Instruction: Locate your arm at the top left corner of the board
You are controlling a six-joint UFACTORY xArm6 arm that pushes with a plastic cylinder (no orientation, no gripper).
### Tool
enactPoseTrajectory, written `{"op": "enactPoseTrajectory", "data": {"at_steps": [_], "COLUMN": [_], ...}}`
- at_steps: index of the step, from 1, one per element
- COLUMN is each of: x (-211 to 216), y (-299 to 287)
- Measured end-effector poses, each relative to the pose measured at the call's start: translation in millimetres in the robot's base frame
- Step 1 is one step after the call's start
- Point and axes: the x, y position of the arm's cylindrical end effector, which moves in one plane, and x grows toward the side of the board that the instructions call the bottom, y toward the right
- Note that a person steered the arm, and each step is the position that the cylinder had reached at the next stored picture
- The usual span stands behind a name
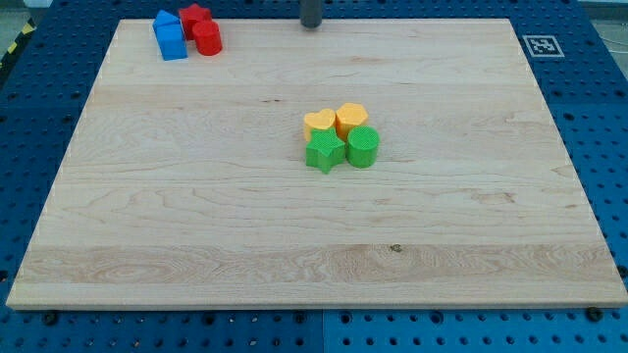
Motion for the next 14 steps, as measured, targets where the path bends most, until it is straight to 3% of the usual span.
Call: {"op": "enactPoseTrajectory", "data": {"at_steps": [1, 5, 7, 8, 10, 12, 14], "x": [-1.2, -1.7, 99.7, 125.6, 125.6, 107.2, 43.3], "y": [-50.9, -78.1, -75.0, -126.9, -261.2, -283.7, -283.7]}}
